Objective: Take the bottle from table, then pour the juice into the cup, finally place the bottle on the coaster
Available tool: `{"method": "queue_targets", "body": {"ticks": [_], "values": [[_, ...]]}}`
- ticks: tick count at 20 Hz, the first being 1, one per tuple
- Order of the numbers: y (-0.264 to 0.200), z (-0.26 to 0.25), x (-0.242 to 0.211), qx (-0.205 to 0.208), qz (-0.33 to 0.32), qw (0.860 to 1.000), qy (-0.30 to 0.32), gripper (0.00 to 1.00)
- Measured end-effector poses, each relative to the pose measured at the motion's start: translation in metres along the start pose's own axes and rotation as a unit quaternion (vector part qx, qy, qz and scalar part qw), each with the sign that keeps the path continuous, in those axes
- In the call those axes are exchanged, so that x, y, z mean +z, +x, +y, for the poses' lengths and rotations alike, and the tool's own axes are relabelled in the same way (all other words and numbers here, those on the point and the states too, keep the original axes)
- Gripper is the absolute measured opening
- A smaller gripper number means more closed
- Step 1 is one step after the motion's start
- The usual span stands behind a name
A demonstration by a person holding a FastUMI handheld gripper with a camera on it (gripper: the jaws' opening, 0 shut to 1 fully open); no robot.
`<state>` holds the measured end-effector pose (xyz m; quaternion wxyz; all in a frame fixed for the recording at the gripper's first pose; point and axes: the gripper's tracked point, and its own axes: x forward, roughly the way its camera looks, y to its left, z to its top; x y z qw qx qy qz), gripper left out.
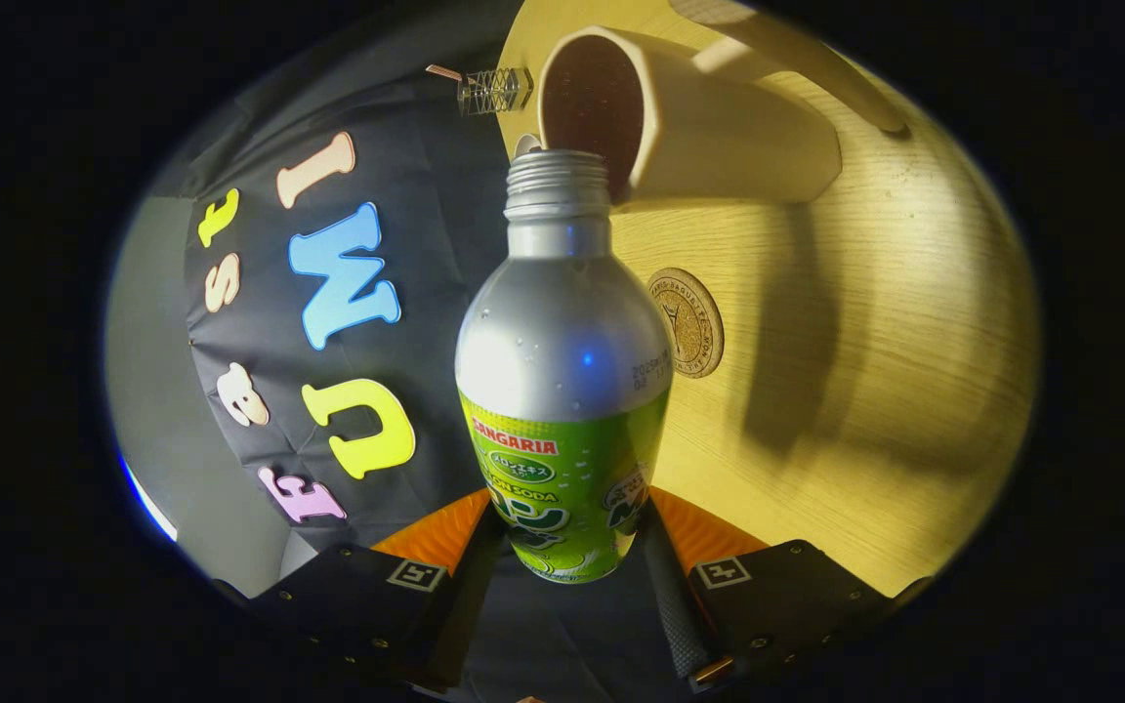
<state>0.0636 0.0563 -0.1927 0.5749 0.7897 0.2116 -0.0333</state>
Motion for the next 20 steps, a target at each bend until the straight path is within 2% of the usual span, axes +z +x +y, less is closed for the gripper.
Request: {"method": "queue_targets", "body": {"ticks": [20], "values": [[0.007,0.016,0.007,0.0,-0.003,0.999,0.042,0.77]]}}
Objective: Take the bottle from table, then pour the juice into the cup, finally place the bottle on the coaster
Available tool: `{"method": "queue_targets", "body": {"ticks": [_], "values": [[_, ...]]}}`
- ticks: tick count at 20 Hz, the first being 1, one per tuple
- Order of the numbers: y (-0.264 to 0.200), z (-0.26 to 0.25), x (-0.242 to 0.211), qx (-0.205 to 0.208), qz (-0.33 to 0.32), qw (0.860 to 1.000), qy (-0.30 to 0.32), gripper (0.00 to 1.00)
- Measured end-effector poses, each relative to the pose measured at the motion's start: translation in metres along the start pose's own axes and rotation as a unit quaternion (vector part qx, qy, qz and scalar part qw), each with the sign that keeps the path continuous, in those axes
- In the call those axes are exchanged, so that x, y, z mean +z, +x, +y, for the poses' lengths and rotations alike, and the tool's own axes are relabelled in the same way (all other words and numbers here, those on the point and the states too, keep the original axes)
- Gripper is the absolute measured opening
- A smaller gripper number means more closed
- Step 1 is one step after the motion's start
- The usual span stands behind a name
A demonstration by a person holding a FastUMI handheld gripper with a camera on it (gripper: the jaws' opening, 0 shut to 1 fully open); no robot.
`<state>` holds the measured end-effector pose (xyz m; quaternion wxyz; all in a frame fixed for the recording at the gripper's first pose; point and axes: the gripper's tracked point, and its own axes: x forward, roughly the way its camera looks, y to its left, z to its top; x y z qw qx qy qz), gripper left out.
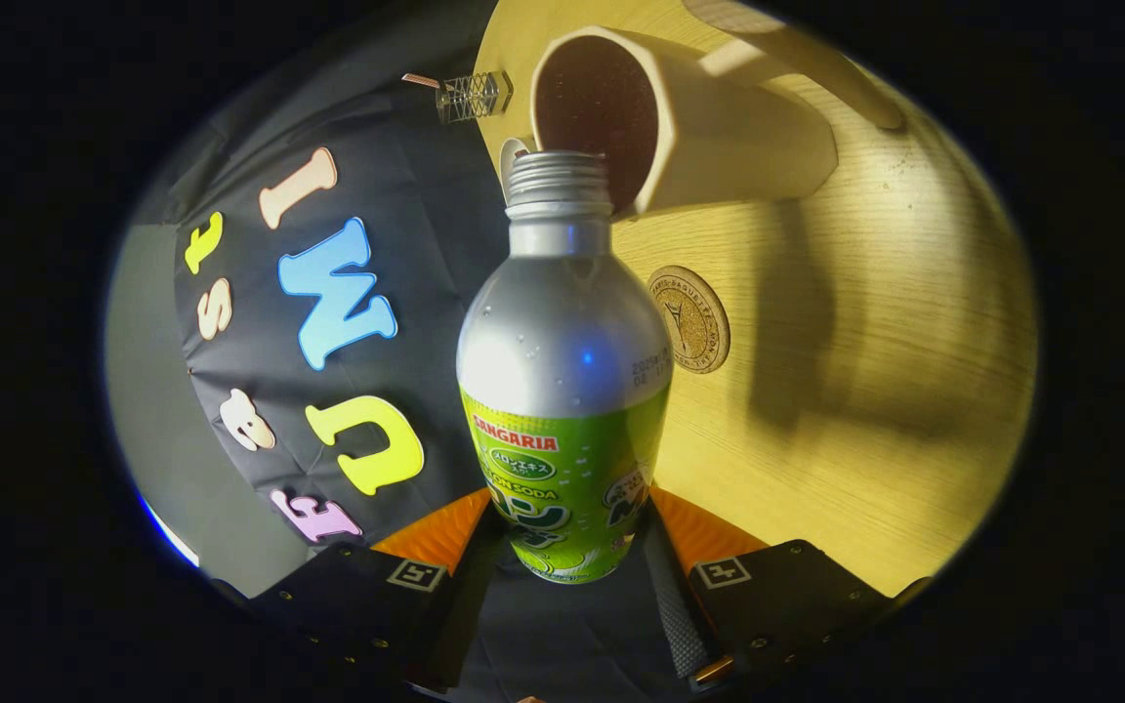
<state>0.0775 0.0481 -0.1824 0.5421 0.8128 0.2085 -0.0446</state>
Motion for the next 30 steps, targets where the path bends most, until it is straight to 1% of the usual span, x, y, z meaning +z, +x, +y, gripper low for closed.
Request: {"method": "queue_targets", "body": {"ticks": [30], "values": [[-0.014,0.03,-0.01,0.015,0.008,0.997,0.081,0.77]]}}
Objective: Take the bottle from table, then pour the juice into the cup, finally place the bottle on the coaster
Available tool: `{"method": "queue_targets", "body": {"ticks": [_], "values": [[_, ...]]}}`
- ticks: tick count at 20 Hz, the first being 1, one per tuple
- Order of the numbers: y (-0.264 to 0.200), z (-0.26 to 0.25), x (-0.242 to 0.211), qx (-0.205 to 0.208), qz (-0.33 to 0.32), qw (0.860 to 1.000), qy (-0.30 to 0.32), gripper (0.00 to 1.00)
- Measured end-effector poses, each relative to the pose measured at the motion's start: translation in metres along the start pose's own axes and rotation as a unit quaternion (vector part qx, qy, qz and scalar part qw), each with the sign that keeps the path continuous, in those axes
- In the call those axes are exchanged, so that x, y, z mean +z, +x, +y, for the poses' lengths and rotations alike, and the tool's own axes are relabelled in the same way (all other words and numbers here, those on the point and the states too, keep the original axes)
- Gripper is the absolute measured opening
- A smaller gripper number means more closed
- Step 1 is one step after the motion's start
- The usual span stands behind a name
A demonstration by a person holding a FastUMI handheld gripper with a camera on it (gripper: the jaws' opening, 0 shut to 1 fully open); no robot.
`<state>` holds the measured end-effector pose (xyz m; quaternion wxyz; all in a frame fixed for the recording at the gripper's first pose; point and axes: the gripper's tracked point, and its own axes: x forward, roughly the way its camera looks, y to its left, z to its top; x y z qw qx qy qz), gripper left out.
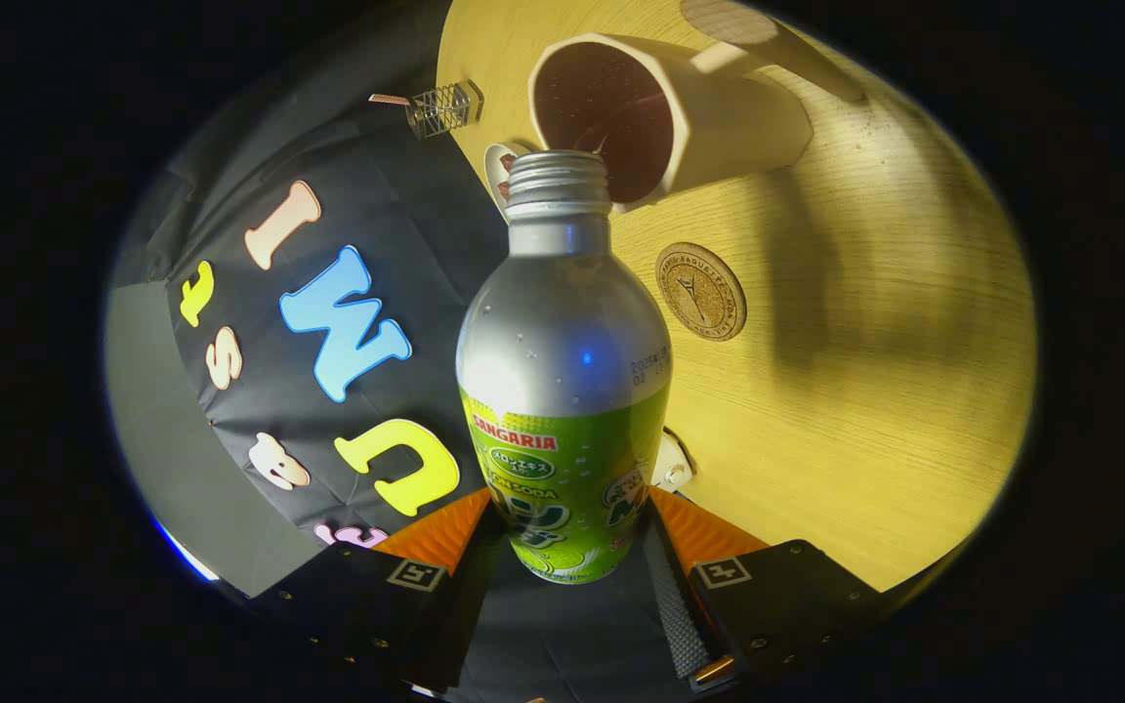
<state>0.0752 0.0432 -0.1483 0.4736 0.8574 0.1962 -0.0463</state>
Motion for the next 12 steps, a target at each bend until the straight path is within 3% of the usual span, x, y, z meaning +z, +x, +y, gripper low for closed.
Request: {"method": "queue_targets", "body": {"ticks": [12], "values": [[-0.0019,0.0032,0.0036,0.003,0.002,1.0,0.028,0.77]]}}
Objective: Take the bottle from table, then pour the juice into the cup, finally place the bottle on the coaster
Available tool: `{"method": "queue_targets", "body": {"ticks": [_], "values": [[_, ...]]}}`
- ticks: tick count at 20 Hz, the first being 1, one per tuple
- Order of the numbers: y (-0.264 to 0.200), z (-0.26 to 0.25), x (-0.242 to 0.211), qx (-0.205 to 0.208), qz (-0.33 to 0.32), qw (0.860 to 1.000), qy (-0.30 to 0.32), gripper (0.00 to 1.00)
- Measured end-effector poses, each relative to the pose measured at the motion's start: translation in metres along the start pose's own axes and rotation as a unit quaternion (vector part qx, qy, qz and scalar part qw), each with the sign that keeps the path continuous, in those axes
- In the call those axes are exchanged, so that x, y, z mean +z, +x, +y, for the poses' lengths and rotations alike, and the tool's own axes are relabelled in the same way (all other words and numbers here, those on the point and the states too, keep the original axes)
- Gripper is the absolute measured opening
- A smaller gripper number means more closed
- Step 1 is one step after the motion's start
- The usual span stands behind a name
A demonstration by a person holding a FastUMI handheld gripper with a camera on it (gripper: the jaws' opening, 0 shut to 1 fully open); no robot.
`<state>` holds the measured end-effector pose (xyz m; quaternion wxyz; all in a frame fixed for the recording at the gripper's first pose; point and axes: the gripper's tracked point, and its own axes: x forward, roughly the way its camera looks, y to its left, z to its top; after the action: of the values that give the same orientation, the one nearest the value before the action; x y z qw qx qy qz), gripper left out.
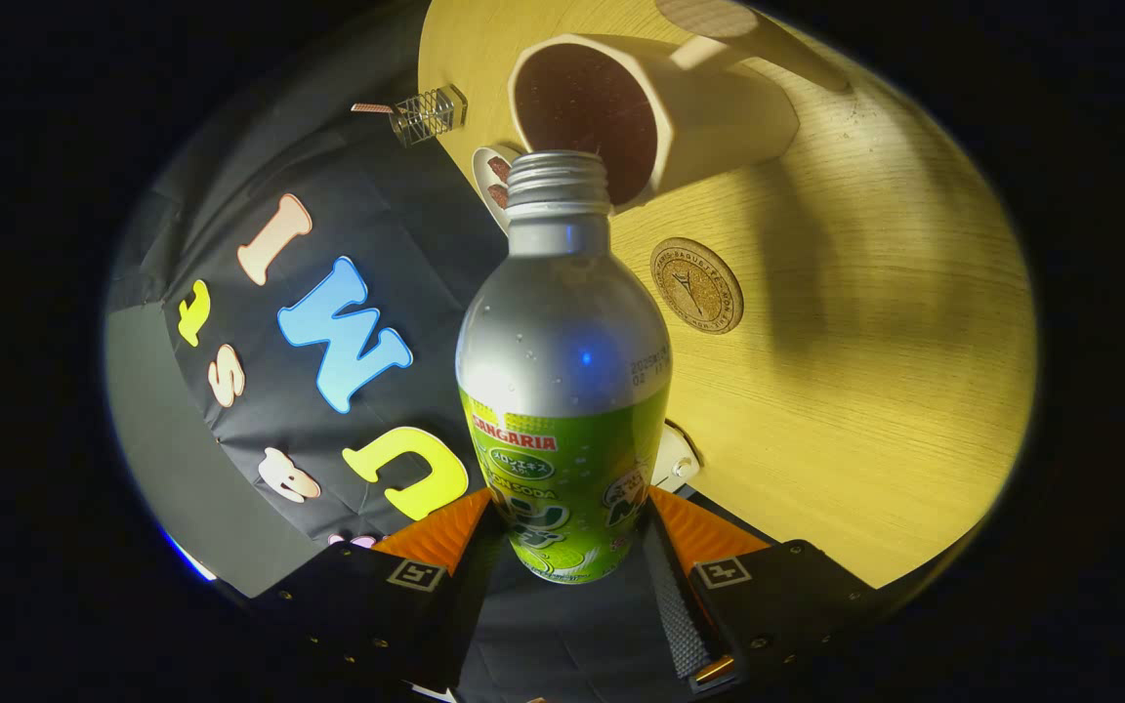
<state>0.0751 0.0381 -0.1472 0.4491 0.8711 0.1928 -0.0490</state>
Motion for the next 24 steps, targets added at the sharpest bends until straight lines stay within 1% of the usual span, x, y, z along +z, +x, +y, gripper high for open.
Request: {"method": "queue_targets", "body": {"ticks": [7,14,20,24], "values": [[0.0,0.009,0.005,0.007,-0.002,1.0,0.021,0.77],[0.0,0.015,-0.002,0.008,0.002,1.0,0.027,0.77],[-0.001,0.014,-0.005,0.006,0.002,1.0,0.024,0.77],[-0.003,0.013,-0.009,0.003,0.002,1.0,0.009,0.77]]}}
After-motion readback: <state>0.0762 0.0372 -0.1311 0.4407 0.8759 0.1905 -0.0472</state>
